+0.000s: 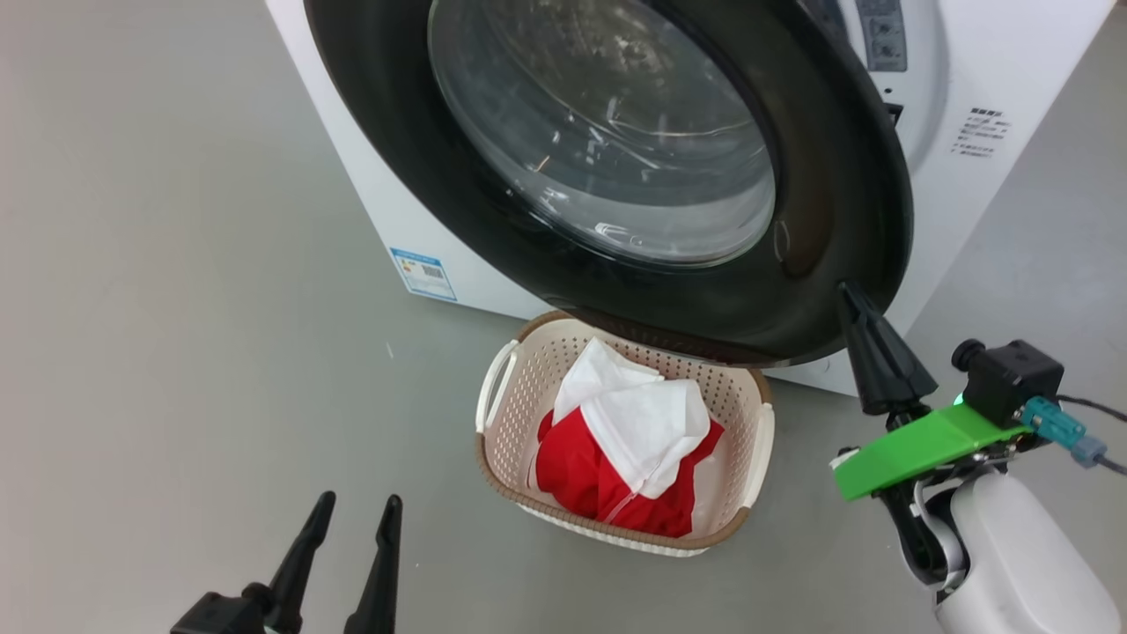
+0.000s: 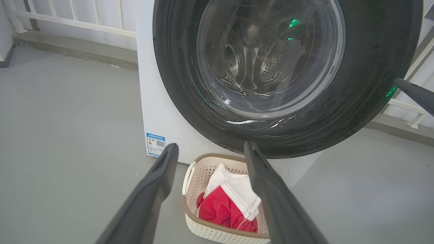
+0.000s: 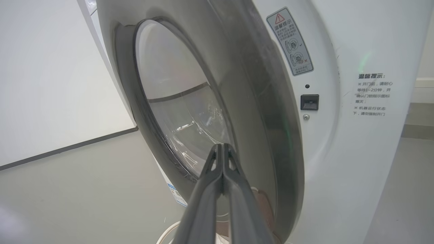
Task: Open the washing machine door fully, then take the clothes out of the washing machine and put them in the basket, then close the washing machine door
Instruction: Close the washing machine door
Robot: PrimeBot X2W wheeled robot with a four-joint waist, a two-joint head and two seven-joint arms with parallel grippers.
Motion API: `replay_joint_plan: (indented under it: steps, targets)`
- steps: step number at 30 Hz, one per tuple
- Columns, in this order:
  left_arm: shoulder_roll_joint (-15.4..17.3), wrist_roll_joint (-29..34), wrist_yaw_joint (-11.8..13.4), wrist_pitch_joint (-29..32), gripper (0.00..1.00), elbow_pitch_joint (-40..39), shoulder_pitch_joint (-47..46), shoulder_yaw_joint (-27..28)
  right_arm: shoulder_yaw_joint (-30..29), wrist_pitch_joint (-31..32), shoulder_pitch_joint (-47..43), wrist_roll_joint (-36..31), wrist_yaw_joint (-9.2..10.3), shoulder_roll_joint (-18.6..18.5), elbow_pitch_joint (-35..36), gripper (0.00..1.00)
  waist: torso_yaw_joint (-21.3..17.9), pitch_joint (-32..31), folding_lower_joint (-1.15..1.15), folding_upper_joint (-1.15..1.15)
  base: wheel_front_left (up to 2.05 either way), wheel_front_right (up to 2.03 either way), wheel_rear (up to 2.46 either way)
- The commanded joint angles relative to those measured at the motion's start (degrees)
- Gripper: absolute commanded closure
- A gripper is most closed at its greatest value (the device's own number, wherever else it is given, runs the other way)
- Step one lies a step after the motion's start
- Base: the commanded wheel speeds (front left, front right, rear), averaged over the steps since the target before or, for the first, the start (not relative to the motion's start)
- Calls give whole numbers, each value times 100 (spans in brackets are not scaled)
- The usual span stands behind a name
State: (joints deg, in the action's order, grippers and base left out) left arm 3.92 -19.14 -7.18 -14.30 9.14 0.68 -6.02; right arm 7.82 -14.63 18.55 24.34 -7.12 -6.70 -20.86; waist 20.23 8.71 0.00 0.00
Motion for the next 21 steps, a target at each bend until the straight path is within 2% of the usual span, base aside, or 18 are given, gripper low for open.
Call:
replay_joint_plan:
  steps: [1, 21]
  targets:
    - [6, -25, -31, -70, 0, -157, -194, 155, 68, -37, 227, 24, -36, 5, 78, 100, 66, 92, 0, 0, 0, 0, 0]
    - [-59, -82, -31, -70, 0, -265, -526, -56, -604, -37, 1137, 4, -36, -172, -119, 100, 245, 683, 0, 0, 0, 0, 0]
